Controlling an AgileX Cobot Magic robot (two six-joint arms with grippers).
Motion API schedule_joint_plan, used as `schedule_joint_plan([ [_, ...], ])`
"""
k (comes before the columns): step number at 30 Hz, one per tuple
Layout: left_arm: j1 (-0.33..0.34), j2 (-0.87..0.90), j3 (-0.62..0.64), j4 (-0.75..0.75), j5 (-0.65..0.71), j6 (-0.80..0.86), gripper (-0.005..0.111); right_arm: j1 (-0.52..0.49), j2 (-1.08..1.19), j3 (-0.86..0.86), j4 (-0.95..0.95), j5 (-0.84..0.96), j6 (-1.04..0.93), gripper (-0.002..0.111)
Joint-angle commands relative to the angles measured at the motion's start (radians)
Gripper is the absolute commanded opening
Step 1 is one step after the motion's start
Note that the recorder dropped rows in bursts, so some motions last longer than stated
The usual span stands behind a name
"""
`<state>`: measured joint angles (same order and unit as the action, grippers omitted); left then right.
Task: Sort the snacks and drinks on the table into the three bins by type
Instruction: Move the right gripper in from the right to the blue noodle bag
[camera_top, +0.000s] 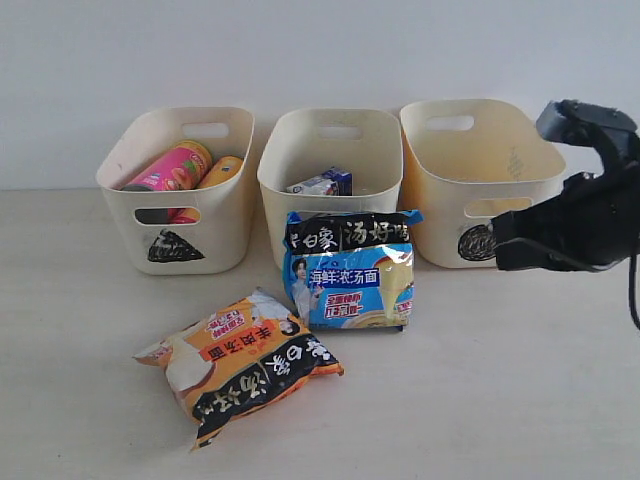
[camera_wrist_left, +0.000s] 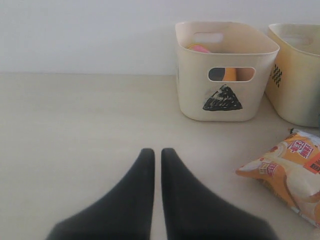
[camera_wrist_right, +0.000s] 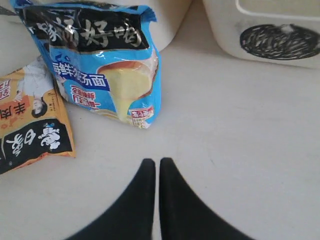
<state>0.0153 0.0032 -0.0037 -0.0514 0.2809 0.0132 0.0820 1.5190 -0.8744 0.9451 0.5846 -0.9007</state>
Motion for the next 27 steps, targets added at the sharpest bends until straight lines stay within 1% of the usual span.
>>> schedule_joint_plan([
  [1,0.004,-0.003,0.004,0.0,-0.003,0.006,0.004,-0.002,0.102,-0.034,0.142,0.031,-0.137,0.0],
  [5,0.004,-0.003,0.004,0.0,-0.003,0.006,0.004,-0.002,0.188,-0.036,0.32,0.07,-0.343,0.0],
  [8,0.004,-0.003,0.004,0.0,-0.003,0.006,0.004,-0.009,0.238,-0.041,0.445,0.128,-0.49,0.005],
  [11,0.004,-0.003,0.004,0.0,-0.003,0.006,0.004,-0.044,0.287,-0.077,0.489,0.226,-0.528,0.021],
  [16,0.004,-0.003,0.004,0.0,-0.003,0.006,0.004,-0.102,0.368,-0.127,0.483,0.376,-0.577,0.059],
  [18,0.004,-0.003,0.004,0.0,-0.003,0.006,0.004,-0.101,0.388,-0.127,0.492,0.367,-0.612,0.072],
  [20,0.004,-0.003,0.004,0.0,-0.003,0.006,0.004,-0.092,0.403,-0.127,0.504,0.304,-0.619,0.081],
  [22,0.004,-0.003,0.004,0.0,-0.003,0.006,0.004,-0.081,0.416,-0.127,0.506,0.262,-0.634,0.085],
  [27,0.004,-0.003,0.004,0.0,-0.003,0.006,0.004,-0.07,0.441,-0.127,0.588,0.263,-0.745,0.085],
])
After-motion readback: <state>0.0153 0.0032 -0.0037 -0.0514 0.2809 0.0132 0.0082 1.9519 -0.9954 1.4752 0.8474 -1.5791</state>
